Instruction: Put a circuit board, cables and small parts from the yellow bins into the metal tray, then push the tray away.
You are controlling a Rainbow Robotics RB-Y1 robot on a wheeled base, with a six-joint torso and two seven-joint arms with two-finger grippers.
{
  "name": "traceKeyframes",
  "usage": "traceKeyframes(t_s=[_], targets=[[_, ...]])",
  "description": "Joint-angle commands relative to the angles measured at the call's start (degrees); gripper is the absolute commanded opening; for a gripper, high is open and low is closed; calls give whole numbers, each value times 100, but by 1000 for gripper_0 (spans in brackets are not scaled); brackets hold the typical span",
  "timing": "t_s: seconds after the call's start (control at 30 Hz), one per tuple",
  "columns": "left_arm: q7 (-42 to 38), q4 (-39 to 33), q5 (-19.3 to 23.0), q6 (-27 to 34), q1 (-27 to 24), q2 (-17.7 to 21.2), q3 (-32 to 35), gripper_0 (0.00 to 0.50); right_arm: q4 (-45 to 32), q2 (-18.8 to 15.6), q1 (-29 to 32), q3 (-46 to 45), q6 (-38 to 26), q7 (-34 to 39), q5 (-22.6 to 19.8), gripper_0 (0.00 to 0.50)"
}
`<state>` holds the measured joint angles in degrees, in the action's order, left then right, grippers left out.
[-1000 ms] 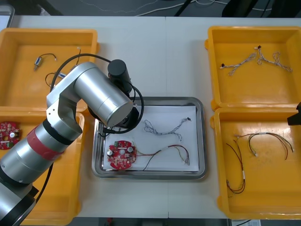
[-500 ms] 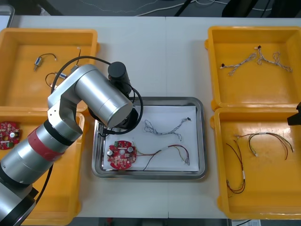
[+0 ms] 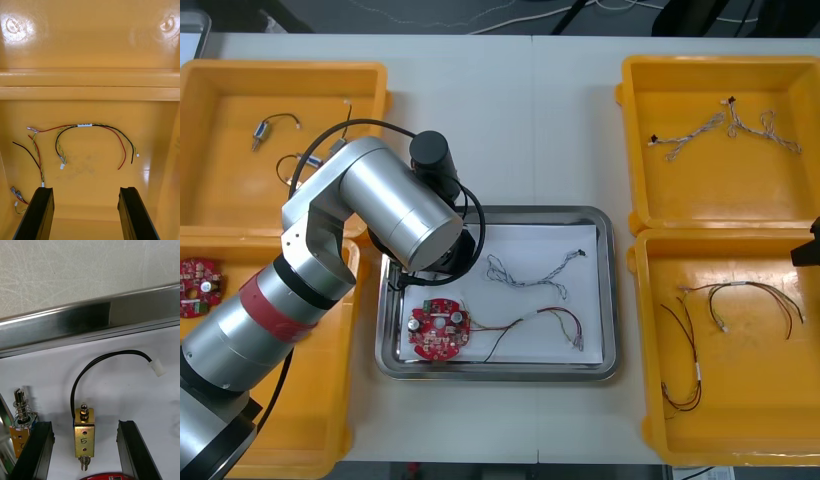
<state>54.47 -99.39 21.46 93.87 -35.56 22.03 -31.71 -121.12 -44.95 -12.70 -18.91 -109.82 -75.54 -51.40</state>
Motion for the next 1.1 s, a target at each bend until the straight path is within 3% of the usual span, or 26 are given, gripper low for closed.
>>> traceKeyframes(t_s=[0.03, 0.27, 0.6, 0.87, 0.97, 1.1], targets=[[-472, -344, 200, 316, -91, -155, 209, 500, -17, -233, 57, -183, -18, -224, 34, 500], [-534, -555, 640, 976, -434, -93, 569, 500, -17, -233, 57, -183, -18, -224, 34, 500], [-692, -652, 965, 1266, -891, 197, 912, 500, -17, -233, 57, -183, -18, -224, 34, 500], [-709, -924, 1844, 1613, -1234, 803, 1360, 500, -17, -233, 57, -183, -18, -224, 34, 500], [-745, -1118, 2160, 1613, -1242, 1084, 1553, 500, 9, -57, 128, 28, -18, -224, -151, 500], [-771, -1223, 2538, 1613, -1234, 1489, 1799, 500, -8, -145, -48, 248, -18, -180, -300, 500]])
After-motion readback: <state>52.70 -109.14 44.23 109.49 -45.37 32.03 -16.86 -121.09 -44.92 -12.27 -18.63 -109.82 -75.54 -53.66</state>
